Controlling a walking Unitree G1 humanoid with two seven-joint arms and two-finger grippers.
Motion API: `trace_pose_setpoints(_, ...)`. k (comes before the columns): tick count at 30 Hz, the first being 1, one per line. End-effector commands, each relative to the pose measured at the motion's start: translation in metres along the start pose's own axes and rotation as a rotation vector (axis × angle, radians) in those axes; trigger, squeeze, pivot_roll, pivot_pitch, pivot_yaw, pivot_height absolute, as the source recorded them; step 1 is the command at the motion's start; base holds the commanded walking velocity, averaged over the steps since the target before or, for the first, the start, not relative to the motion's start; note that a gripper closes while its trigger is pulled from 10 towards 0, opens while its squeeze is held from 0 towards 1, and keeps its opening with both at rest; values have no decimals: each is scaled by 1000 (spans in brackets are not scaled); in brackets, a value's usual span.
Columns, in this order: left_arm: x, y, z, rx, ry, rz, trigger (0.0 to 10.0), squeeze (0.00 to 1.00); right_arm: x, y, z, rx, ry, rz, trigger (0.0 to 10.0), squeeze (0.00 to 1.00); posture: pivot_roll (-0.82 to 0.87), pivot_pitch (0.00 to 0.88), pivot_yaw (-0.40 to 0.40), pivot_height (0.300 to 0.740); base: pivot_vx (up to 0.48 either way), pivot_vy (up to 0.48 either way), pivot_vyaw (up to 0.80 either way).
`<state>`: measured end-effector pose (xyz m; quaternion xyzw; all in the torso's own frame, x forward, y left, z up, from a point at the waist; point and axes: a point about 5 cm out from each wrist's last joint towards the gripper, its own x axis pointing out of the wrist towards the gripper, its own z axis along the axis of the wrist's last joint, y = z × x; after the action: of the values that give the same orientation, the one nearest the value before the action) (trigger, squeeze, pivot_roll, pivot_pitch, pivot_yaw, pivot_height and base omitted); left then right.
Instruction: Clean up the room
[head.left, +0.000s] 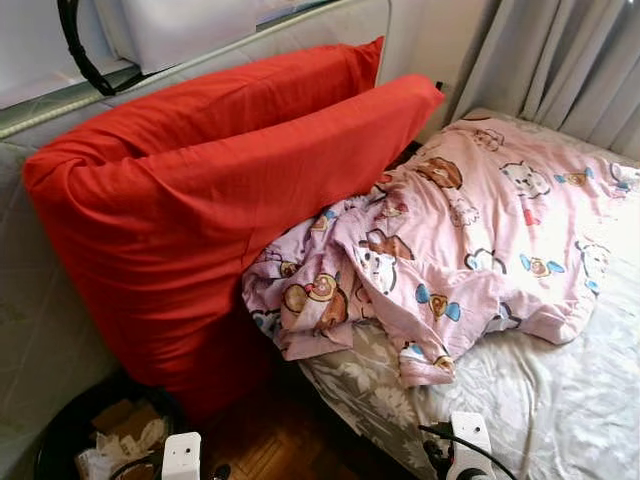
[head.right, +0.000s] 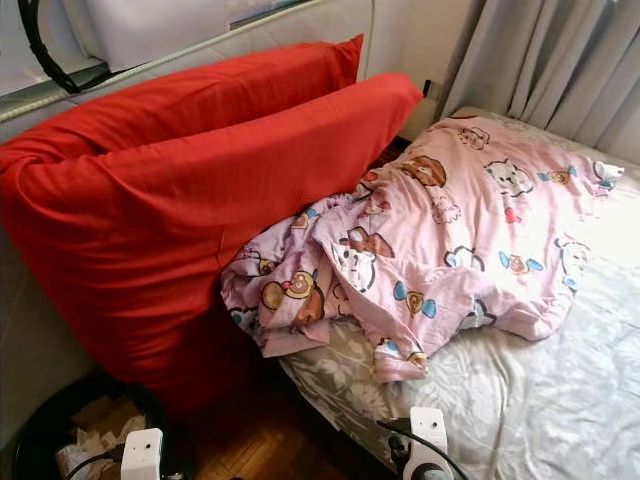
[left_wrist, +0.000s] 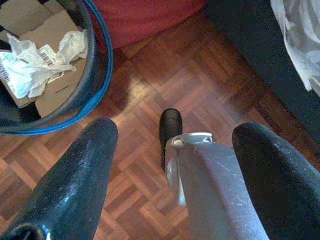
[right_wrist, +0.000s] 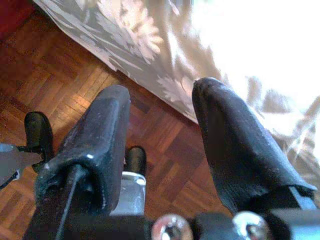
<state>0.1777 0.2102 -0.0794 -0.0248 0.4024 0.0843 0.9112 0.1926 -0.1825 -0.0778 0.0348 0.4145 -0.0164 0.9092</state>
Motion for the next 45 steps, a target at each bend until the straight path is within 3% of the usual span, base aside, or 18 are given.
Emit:
trace_pose_setpoints(1, -1, 1, -5, -3, 21, 10, 10000, 0, -1, -1, -2, 7, 7, -5, 10000, 0, -11, 115, -65, 740, 296, 0, 0)
trace_pose_setpoints(27, -1, 3, -5, -3, 13, 26, 10000, 0, -1, 0, -2, 31, -13, -2, 10000, 0, -10, 119, -62, 740, 292, 0, 0)
trace_pose_setpoints(45, -7, 4, 8, -82, -213, 26, 10000, 0, -5, 1, 8, 80, -203, 10, 10000, 0, -15, 123, -59, 740, 0, 0, 0)
